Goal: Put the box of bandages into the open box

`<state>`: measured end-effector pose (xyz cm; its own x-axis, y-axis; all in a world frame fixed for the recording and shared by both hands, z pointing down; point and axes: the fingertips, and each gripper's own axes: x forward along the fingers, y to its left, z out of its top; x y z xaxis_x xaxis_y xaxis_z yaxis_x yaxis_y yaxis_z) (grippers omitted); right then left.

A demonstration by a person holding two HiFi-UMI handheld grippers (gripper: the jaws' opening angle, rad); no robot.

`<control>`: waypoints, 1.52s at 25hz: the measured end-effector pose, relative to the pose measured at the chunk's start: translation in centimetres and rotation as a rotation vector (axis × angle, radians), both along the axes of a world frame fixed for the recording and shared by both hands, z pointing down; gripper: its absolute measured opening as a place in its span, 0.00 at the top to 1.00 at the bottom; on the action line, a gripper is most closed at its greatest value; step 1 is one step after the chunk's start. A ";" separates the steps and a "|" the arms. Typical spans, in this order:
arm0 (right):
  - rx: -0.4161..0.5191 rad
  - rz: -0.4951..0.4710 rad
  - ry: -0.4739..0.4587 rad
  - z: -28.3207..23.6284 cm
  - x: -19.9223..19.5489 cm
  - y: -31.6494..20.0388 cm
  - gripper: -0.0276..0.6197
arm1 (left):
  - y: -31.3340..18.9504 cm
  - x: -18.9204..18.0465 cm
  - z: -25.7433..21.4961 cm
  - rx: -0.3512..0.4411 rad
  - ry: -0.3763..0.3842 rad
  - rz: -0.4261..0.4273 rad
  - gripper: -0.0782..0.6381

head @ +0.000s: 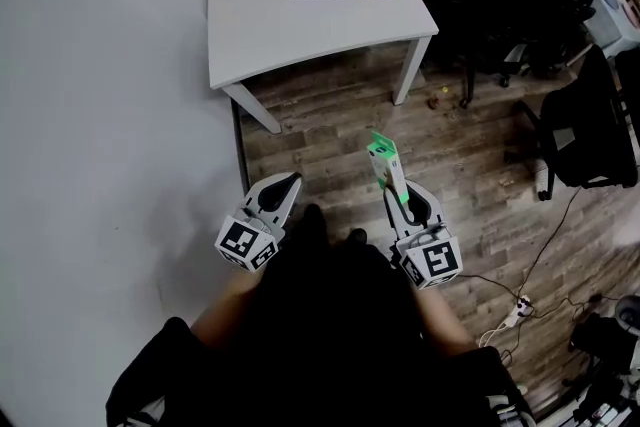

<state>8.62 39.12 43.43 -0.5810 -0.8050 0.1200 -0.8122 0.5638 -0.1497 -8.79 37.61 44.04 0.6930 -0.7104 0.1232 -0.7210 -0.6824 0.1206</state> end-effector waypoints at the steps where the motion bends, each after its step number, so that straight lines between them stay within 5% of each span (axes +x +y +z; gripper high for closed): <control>1: -0.006 -0.003 0.000 0.2 0.0 -0.2 0.82 | -0.1 0.1 0.1 -0.006 -0.002 0.000 0.87; 10: -0.046 0.001 0.015 1.1 -1.0 -4.5 0.82 | -4.8 -0.4 1.7 -0.046 0.019 0.006 0.87; 23: -0.121 0.028 0.099 2.8 -2.0 -18.2 0.82 | -19.4 -0.8 3.9 -0.100 0.090 0.059 0.87; 38: -0.116 0.079 0.145 2.2 -3.3 -27.4 0.82 | -29.5 -2.1 3.4 -0.074 0.113 0.172 0.87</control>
